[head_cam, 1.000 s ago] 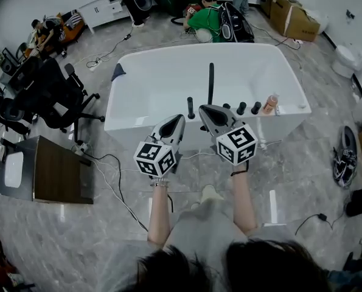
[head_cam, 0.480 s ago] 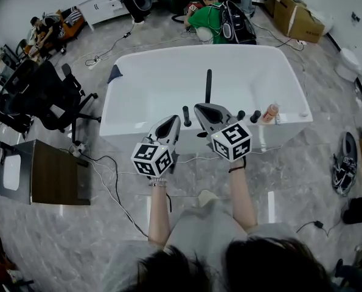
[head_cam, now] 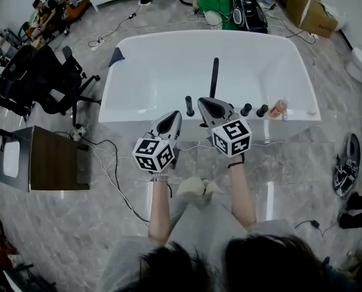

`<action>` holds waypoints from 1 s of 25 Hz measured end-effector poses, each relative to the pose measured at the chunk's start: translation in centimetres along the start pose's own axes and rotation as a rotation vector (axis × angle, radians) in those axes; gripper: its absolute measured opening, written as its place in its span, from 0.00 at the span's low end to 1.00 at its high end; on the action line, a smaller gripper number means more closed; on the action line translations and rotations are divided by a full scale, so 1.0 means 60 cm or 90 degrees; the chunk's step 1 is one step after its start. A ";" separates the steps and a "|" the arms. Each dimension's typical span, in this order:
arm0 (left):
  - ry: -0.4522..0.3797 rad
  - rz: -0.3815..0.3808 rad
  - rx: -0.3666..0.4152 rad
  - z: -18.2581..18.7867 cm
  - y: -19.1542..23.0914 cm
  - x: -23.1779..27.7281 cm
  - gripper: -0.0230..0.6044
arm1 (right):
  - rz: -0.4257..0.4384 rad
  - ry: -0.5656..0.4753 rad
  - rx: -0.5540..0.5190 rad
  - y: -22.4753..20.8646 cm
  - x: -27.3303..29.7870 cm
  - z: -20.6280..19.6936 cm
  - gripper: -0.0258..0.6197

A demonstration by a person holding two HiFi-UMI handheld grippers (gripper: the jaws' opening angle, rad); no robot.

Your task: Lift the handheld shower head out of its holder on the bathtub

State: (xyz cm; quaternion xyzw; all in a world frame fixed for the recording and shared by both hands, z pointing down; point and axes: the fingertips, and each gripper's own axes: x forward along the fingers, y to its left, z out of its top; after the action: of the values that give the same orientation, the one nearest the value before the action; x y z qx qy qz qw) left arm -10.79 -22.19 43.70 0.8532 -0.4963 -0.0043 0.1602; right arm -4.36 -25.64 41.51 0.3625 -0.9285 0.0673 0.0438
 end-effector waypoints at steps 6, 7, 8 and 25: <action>0.028 0.008 -0.005 -0.012 0.041 0.021 0.04 | -0.001 0.016 0.022 -0.015 0.047 -0.028 0.04; 0.032 0.008 -0.007 -0.015 0.046 0.024 0.04 | -0.003 0.021 0.024 -0.017 0.054 -0.034 0.04; 0.037 0.006 -0.008 -0.018 0.050 0.028 0.04 | -0.004 0.022 0.028 -0.020 0.061 -0.038 0.04; 0.093 0.004 -0.036 -0.123 0.137 0.110 0.04 | 0.049 0.057 -0.003 -0.062 0.152 -0.136 0.04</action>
State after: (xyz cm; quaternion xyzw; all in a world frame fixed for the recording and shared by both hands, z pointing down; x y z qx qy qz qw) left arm -13.15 -29.54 53.95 0.8449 -0.4857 0.0443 0.2197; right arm -8.23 -33.16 51.11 0.3230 -0.9391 0.0831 0.0832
